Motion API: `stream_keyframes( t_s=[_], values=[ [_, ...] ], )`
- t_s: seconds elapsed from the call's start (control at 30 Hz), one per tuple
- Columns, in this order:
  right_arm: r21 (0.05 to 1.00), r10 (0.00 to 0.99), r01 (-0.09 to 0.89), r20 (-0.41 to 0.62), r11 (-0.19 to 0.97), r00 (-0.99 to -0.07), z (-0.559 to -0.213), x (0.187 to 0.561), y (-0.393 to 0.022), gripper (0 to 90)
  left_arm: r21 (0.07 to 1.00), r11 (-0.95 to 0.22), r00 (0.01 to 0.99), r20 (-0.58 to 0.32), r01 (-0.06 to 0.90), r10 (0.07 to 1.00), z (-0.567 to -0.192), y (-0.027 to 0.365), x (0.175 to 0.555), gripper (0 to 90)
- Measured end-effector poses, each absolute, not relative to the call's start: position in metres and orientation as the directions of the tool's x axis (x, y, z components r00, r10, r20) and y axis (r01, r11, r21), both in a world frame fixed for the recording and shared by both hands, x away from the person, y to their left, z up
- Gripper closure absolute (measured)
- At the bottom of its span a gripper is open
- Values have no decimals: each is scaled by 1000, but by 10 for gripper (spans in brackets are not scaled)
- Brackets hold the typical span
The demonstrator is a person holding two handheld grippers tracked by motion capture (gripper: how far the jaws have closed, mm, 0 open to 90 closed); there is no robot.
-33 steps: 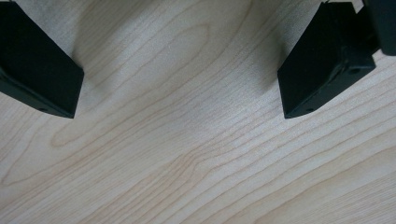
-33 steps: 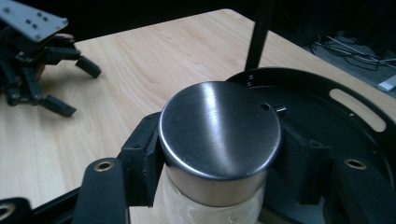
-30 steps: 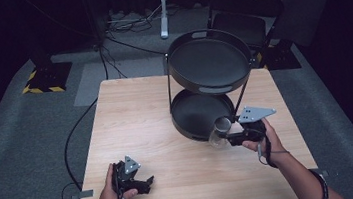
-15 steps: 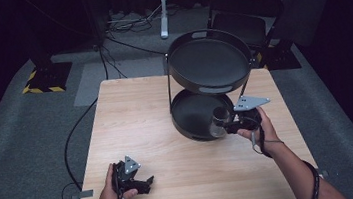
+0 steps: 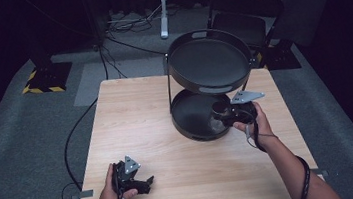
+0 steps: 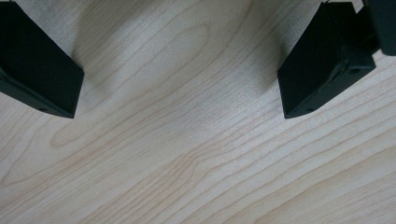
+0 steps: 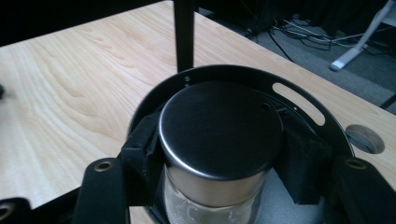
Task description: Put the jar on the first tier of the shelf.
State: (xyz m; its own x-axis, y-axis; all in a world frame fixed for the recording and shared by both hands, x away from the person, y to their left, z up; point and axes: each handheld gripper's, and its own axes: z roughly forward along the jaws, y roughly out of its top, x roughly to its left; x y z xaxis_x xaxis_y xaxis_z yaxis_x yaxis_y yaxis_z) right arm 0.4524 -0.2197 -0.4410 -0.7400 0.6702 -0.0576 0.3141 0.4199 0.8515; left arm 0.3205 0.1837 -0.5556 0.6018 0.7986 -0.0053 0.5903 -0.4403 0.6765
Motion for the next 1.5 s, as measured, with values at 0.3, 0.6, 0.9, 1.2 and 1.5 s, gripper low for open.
stream_keyframes(
  t_s=[0.3,0.6,0.9,1.2,1.5],
  values=[
    [843,698,354,-36,405,-715,-457,464,-222,394,676,-440,602,-6,590,799,-556,184,321,0],
    [839,706,366,-31,403,-707,-471,471,-219,394,677,-440,602,-6,590,799,-556,184,320,0],
    [836,718,391,-4,384,-696,-485,475,-221,394,676,-441,602,-5,590,798,-556,184,321,0],
    [846,729,406,30,346,-684,-491,477,-225,393,676,-440,602,-6,591,799,-556,184,320,0],
    [851,727,399,30,341,-686,-493,475,-224,387,677,-440,602,-6,590,799,-556,184,321,0]
  ],
)
